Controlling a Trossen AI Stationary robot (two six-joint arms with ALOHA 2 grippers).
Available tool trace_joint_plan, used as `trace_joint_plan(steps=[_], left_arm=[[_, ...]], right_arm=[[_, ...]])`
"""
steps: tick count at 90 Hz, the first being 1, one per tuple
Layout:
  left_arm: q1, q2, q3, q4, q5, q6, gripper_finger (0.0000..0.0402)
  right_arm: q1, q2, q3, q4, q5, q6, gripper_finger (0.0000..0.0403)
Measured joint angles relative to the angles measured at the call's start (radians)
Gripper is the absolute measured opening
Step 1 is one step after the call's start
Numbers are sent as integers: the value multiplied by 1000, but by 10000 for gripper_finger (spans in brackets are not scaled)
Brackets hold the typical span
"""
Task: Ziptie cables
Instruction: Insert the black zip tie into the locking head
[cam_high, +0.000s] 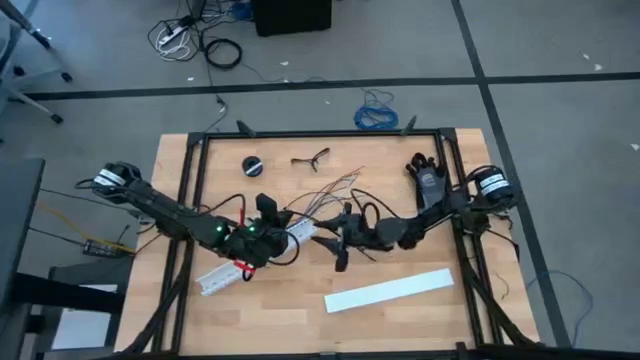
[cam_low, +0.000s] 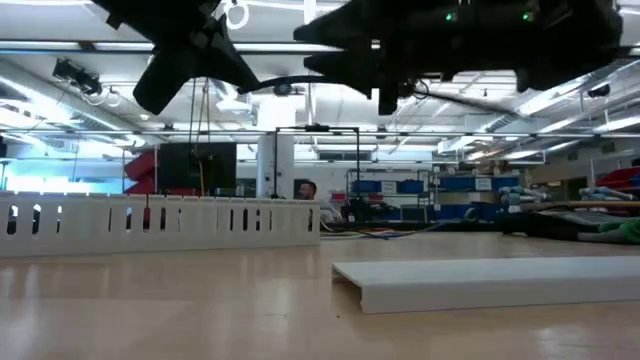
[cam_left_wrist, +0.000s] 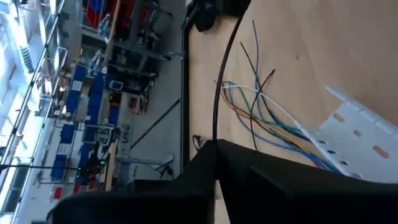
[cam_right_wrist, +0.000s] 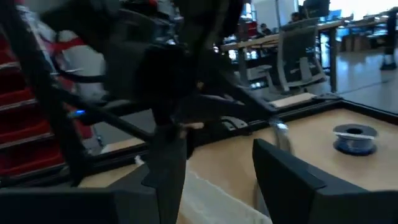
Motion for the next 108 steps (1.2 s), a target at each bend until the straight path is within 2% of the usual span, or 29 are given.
trace_joint_plan(steps=[19, 32, 58, 65, 73, 83, 89, 96, 108], left_arm=[[25, 0, 0, -3, -22, -3, 0], [61, 0, -1, -8, -23, -8, 0], [72, 0, -2, -3, 5, -8, 0], [72, 0, -2, -7, 5, -22, 0], [73, 0, -2, -31, 6, -24, 0], [73, 0, -2, -81, 8, -52, 0], [75, 0, -2, -117, 8, -69, 0], [83, 0, -3, -139, 8, -103, 0], [110, 0, -3, -130, -8, -149, 0]], right_arm=[[-48, 0, 0, -28, -35, -1, 181], [-44, 0, -1, 104, -124, -58, 181], [-35, 0, -1, 111, -133, -131, 181], [-28, 0, -1, 133, -133, -207, 181], [-11, -10, -1, 179, -128, -367, 181], [18, -60, -1, 198, -56, -603, 181], [34, -97, -1, 215, -45, -672, 181], [51, -137, -1, 223, -82, -636, 181], [79, -174, -1, 141, -207, -466, 181]])
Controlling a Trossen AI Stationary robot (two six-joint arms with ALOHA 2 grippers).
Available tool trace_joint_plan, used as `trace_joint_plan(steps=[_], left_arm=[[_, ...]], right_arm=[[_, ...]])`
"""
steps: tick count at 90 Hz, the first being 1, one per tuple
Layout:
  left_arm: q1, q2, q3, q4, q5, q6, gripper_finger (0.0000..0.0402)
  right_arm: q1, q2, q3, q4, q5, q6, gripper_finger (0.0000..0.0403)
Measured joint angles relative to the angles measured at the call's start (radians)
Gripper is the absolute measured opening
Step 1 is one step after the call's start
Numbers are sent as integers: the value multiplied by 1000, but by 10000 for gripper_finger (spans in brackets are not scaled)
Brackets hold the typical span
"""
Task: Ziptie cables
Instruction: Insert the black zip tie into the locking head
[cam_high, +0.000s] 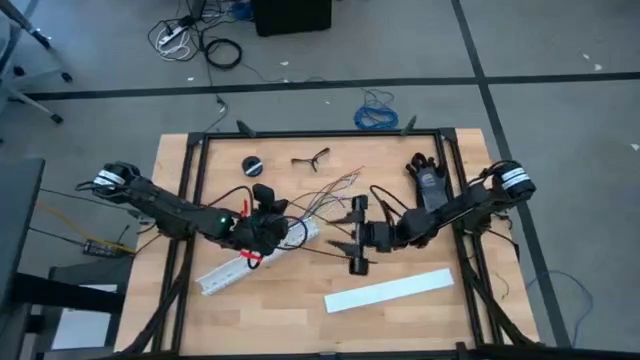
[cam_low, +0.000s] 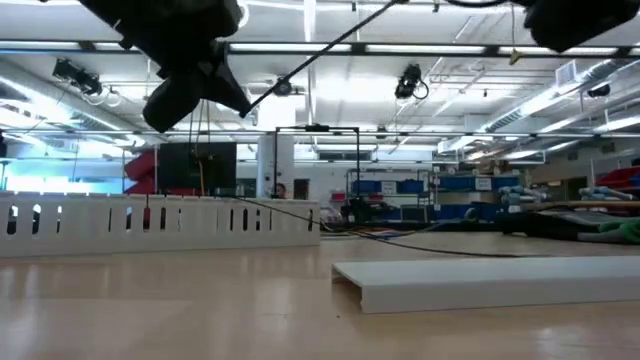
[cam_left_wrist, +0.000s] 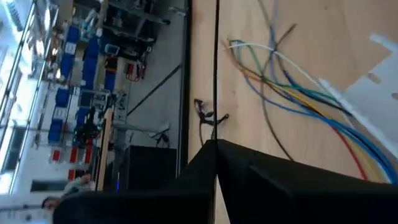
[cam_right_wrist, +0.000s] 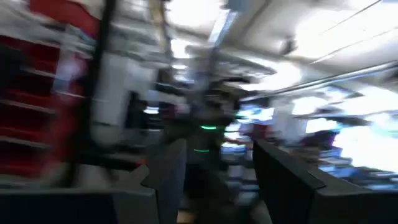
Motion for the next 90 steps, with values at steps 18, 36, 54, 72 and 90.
trace_joint_plan(steps=[18, 36, 54, 72, 90], left_arm=[[67, 0, 0, -27, 31, -42, 0], [135, 0, 0, -31, 103, -66, 0], [173, 0, 1, 25, 304, -111, 0], [148, -33, 2, 87, 416, -124, 0], [114, -77, 2, 176, 620, -139, 0]], right_arm=[[66, -2, 0, -30, -213, 73, 181], [132, -2, 0, -109, -376, 56, 181], [149, -2, 0, -344, -27, 17, 181], [115, -2, 0, -498, 391, 39, 181], [67, -2, 0, -486, 436, 49, 181]])
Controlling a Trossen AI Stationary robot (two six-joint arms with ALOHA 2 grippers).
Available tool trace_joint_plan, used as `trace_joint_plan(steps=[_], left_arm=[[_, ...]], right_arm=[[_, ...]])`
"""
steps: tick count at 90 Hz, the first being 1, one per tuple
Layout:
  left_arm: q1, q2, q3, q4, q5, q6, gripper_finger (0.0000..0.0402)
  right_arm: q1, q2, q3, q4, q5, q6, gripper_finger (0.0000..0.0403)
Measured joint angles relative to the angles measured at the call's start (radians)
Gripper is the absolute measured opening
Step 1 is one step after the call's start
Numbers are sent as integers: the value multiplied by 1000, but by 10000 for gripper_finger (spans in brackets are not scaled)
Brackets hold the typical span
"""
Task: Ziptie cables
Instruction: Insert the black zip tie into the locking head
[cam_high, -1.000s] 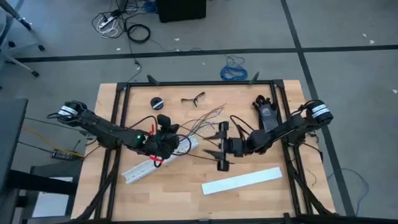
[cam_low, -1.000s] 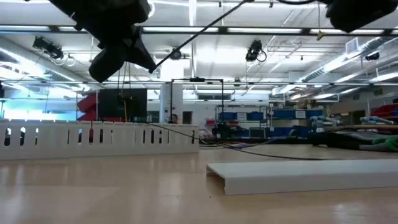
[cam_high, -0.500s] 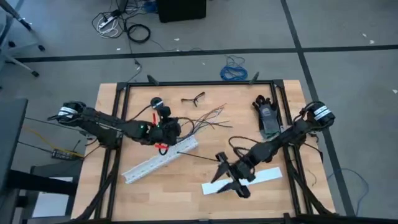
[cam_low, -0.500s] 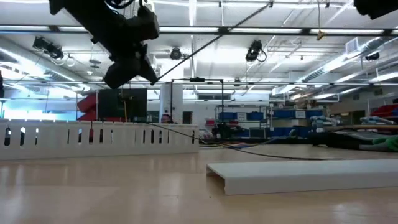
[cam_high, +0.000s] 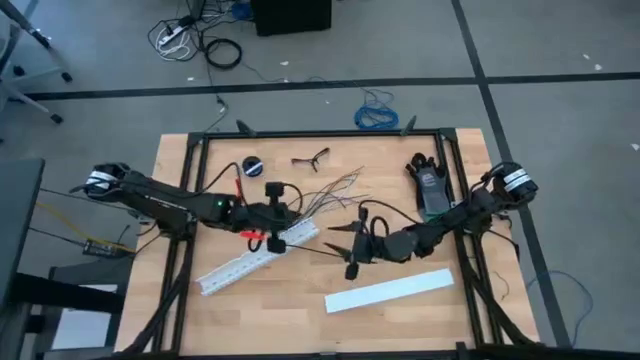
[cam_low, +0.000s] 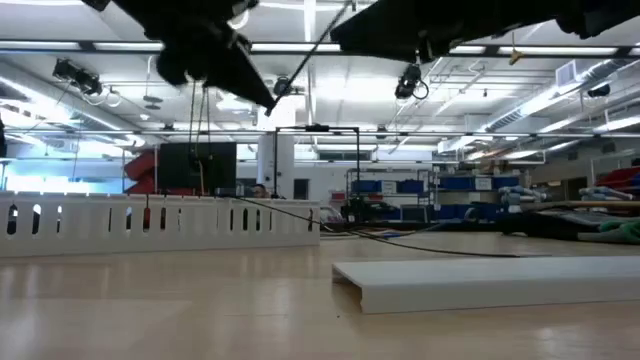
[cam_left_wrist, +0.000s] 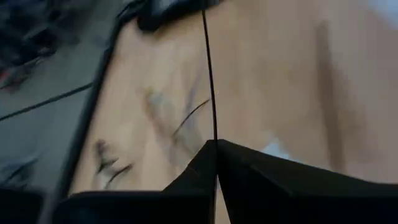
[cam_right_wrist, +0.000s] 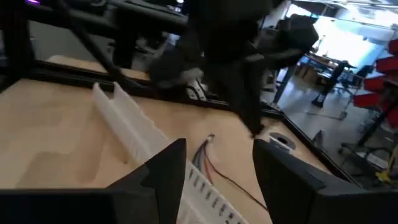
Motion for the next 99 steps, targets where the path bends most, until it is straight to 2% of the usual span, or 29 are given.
trace_joint_plan(steps=[11, 36, 84, 99], left_arm=[[-15, 5, 0, 62, 77, 29, 0], [-17, 8, 0, 125, 123, 58, 0], [-17, 22, 0, 208, 173, 77, 0], [-17, 29, 0, 227, 173, 78, 0]], right_arm=[[-34, 0, 0, 32, -81, 13, 181], [-74, 0, 0, 91, -241, 29, 181], [-116, 0, 0, 123, -267, 25, 181], [-127, 0, 0, 130, -299, 26, 169]])
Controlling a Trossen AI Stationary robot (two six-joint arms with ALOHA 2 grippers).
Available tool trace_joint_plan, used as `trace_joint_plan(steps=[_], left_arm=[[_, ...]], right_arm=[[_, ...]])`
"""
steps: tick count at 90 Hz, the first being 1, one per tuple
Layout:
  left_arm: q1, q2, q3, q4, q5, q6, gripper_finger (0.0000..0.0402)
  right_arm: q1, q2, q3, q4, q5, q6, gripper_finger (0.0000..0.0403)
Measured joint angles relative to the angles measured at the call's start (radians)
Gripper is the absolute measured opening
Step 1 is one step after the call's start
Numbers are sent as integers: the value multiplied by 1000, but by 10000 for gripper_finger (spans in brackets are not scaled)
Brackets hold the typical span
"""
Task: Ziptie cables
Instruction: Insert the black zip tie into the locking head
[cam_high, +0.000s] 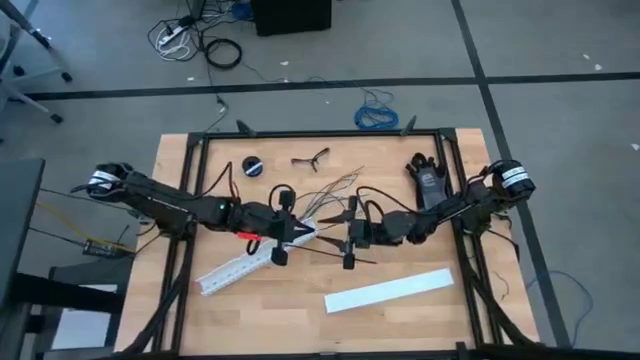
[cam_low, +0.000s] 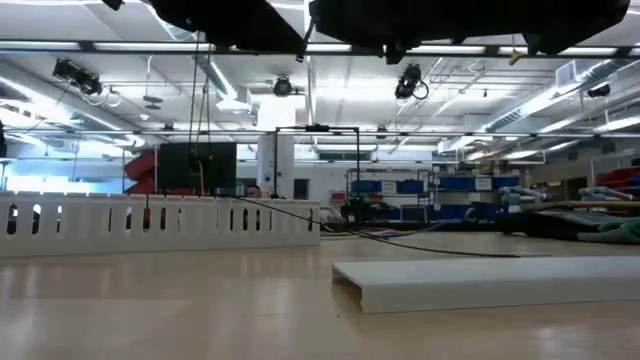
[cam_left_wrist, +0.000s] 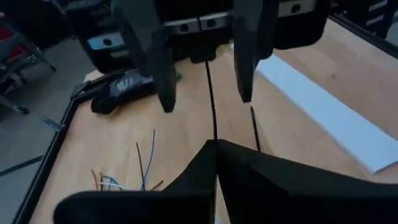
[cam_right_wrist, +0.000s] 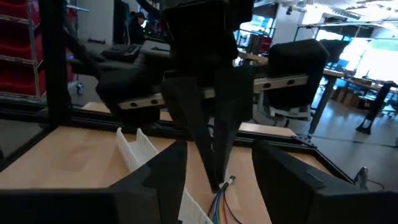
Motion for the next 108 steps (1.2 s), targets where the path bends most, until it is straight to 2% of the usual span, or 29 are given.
trace_joint_plan(steps=[61, 73, 84, 108], left_arm=[[0, 0, 0, 19, -1, 3, 0], [0, 0, 0, 20, 0, 26, 10], [0, 0, 0, 22, -2, 38, 35], [0, -20, 0, 52, -44, -83, 109]], right_arm=[[-14, 0, 0, 24, -21, -40, 8], [-12, 0, 0, 25, -21, -49, 2], [-4, 0, 0, 19, -20, -58, 1], [35, 0, 0, 4, 44, -223, 0]])
